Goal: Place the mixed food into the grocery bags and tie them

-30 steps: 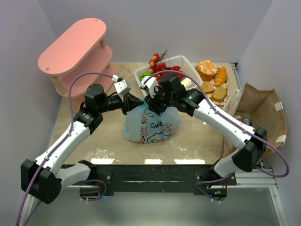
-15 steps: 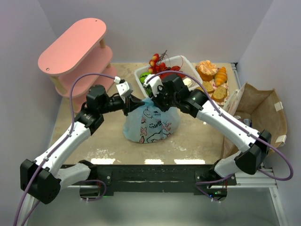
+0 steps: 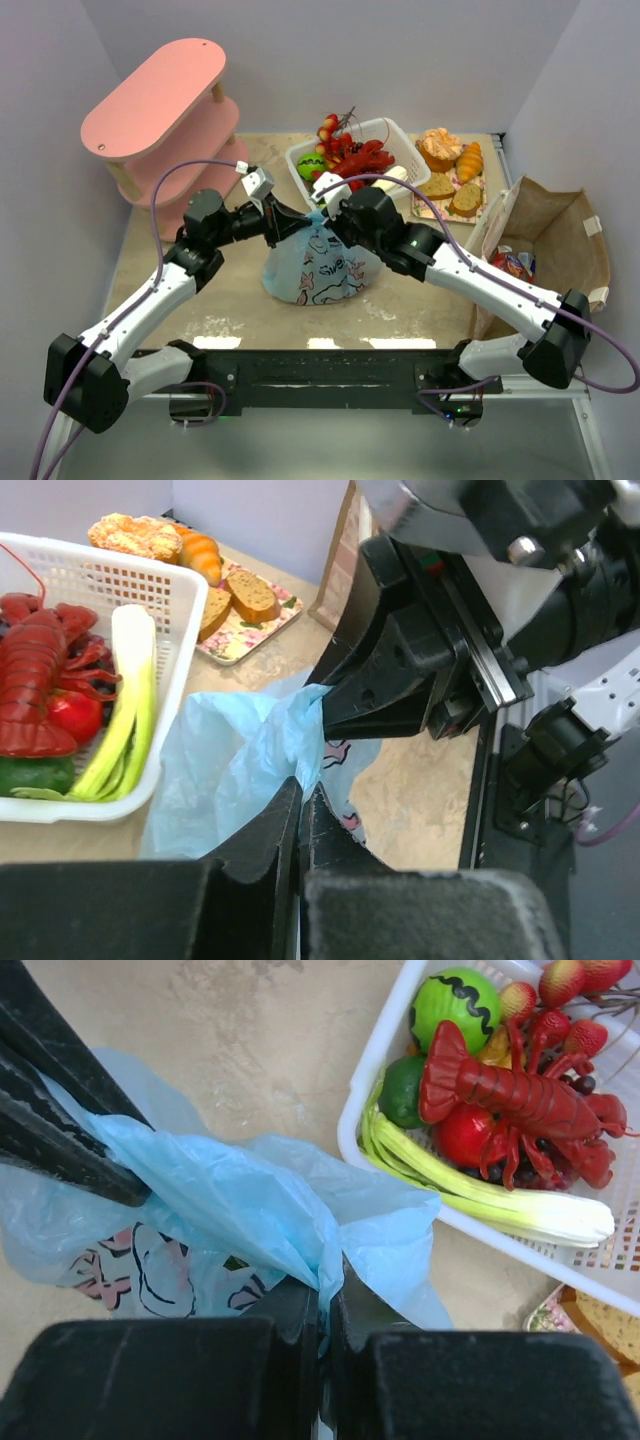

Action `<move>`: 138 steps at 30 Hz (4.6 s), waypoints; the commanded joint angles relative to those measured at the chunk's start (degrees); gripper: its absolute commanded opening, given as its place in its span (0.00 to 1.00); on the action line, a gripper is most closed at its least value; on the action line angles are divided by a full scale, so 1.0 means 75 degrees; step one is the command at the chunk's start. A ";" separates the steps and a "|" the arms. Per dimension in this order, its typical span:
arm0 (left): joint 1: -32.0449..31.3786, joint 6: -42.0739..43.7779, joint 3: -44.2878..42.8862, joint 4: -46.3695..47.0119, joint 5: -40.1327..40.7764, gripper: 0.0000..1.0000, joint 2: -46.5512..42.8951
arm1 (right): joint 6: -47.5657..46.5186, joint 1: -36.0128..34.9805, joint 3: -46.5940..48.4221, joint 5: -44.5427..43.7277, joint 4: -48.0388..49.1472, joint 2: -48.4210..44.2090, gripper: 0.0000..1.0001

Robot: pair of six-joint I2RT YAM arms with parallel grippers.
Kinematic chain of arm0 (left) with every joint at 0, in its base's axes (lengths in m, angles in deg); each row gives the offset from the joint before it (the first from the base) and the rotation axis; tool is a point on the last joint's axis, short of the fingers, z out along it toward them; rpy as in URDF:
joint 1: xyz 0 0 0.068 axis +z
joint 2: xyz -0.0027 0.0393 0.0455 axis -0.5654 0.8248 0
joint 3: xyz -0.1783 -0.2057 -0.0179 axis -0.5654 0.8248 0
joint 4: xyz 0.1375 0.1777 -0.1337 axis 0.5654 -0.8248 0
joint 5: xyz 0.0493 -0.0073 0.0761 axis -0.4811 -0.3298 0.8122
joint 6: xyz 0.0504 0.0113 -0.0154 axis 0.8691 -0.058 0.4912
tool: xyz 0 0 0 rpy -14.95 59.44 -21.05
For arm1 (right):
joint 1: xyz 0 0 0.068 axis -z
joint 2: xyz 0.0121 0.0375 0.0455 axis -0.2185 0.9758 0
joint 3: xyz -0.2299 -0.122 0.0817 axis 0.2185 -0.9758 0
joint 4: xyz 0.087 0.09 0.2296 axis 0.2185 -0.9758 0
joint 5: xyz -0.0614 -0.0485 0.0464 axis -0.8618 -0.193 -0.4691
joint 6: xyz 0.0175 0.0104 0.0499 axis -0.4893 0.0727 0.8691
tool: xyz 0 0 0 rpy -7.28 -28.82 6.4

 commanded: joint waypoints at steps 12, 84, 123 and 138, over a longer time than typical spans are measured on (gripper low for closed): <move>-0.1179 -0.3307 0.1746 0.3494 0.1318 0.00 -0.0071 | 0.1470 -0.0007 -0.2853 -0.3131 0.6107 -0.0821 0.00; -0.4508 -0.1059 0.2789 0.5736 0.4471 0.70 0.1349 | 0.1118 0.1363 -0.5129 0.3181 0.8444 -0.2531 0.00; -0.2957 -0.0578 0.2685 0.6155 0.1705 0.00 0.1264 | 0.1259 0.1715 -0.4882 0.4169 0.8513 -0.2086 0.00; -0.3641 -0.1515 0.3597 0.6906 0.4132 0.44 0.1279 | 0.1961 0.1821 -0.5070 0.4683 0.9135 -0.1969 0.00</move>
